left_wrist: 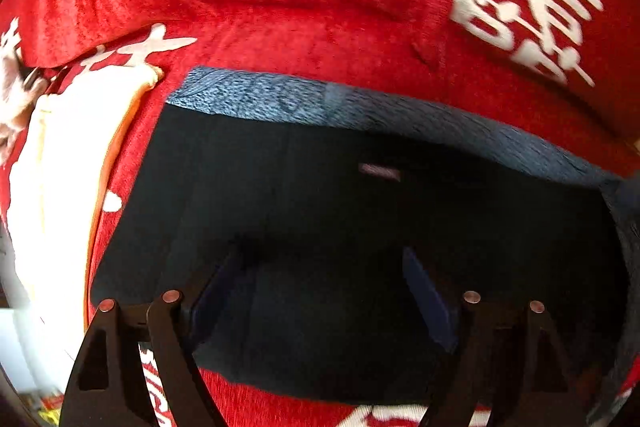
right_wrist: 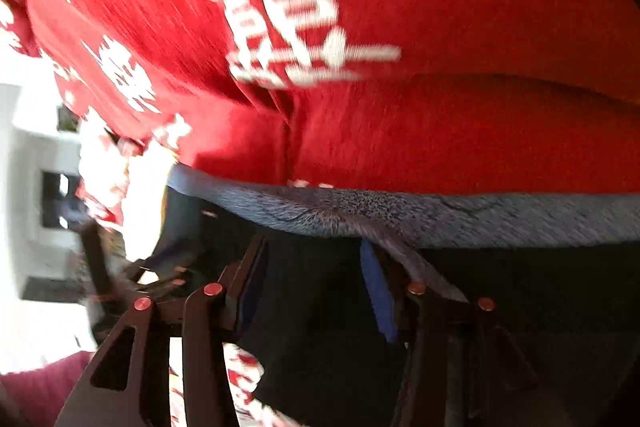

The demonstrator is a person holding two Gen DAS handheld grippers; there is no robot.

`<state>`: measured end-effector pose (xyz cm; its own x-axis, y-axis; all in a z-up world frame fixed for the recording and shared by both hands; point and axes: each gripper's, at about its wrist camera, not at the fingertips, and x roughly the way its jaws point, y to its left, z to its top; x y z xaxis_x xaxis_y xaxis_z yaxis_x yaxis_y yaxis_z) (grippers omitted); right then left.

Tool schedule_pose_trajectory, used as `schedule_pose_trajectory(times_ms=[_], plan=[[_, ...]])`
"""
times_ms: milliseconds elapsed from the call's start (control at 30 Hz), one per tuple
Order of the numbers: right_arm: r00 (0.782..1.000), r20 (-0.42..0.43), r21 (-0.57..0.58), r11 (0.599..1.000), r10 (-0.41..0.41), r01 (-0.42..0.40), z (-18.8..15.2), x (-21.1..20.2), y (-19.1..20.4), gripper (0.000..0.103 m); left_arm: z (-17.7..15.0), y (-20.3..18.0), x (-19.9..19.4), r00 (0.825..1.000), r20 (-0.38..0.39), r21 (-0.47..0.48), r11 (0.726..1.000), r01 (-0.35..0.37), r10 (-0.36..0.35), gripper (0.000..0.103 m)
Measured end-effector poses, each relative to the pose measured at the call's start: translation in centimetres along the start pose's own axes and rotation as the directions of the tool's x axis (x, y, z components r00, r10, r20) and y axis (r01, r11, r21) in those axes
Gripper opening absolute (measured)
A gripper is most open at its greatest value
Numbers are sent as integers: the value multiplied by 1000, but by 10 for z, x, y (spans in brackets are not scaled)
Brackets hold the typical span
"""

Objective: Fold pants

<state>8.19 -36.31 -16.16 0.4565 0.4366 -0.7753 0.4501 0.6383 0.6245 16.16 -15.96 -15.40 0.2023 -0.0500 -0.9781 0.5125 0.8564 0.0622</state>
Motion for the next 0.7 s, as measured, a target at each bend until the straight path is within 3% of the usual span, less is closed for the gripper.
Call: schedule_pose_trajectory(times_ms=[67, 233, 400, 467, 533, 633, 700], plan=[[998, 48, 19, 999, 27, -28, -11, -31, -8, 63, -5, -7, -11, 999, -3, 18, 999, 43, -43, 83], [987, 159, 231, 970, 34, -71, -78, -100, -52, 64, -24, -51, -37, 986, -22, 146, 975, 169, -167, 83], [962, 256, 455, 890, -91, -37, -198, -151, -87, 64, -60, -131, -58, 933, -110, 326, 875, 358, -341, 83], [953, 266, 534, 845, -145, -21, -246, -165, -100, 64, -76, -161, -65, 903, -155, 367, 825, 429, -401, 83], [935, 279, 617, 787, -220, 1, -304, -180, -110, 64, -97, -195, -67, 861, -231, 381, 773, 508, -452, 83], [917, 272, 692, 722, -292, 24, -360, -184, -123, 64, -103, -224, -60, 836, -286, 379, 746, 548, -469, 83], [914, 264, 738, 675, -308, 14, -398, -181, -141, 64, -103, -234, -53, 828, -297, 384, 734, 559, -475, 83]])
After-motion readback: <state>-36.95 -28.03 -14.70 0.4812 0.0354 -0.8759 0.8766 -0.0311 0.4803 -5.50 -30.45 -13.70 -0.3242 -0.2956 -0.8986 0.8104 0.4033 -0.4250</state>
